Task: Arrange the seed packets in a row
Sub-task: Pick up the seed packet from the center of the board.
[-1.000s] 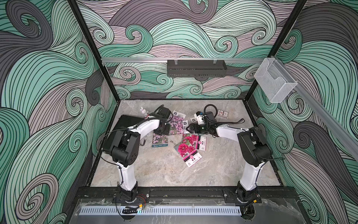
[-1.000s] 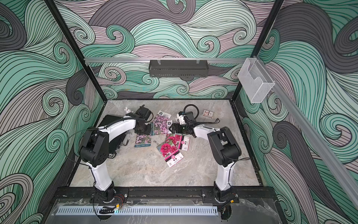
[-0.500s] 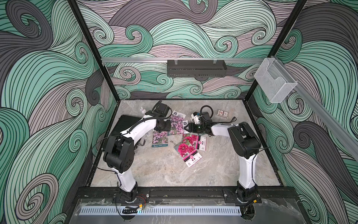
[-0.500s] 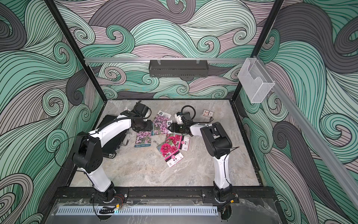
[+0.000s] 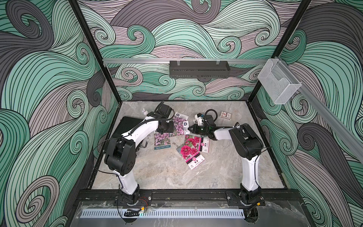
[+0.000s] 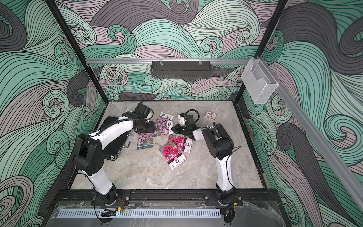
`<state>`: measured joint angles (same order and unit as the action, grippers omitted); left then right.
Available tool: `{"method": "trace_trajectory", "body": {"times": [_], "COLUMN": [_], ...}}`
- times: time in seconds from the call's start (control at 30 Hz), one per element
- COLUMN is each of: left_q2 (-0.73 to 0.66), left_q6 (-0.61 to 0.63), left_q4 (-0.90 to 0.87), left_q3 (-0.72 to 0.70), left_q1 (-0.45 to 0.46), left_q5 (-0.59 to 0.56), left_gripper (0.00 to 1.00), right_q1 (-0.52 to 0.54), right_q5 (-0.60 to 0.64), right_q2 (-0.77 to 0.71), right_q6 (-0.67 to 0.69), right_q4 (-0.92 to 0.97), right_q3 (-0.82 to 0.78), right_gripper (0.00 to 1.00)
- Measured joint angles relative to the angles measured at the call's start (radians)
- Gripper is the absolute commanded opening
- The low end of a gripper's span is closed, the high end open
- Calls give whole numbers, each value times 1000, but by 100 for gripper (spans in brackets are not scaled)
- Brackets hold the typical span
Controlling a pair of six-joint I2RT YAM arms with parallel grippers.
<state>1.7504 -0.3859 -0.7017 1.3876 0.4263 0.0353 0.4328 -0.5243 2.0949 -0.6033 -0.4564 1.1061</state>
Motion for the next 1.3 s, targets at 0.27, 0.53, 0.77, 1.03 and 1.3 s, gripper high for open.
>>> {"method": "trace_trajectory", "body": {"times": [0.27, 0.53, 0.77, 1.03, 1.3], "left_q2": [9, 22, 74, 137, 169], "left_q6": [8, 56, 166, 330, 499], "left_q4": [3, 4, 2, 3, 9], "left_q3": [18, 53, 204, 278, 261], "left_q1": [-10, -17, -27, -107, -126], "left_q5": [27, 102, 212, 510, 642], "left_gripper": [54, 58, 60, 60, 61], "right_q1": [0, -8, -62, -143, -162], "right_q5": [13, 58, 34, -126, -282], "right_q2": [-53, -198, -322, -462, -500], "right_q6": [24, 119, 253, 420, 544], "right_q4": [27, 142, 362, 584, 765], "right_q3": [0, 0, 64, 109, 161], "right_gripper": [0, 0, 0, 0, 0]}}
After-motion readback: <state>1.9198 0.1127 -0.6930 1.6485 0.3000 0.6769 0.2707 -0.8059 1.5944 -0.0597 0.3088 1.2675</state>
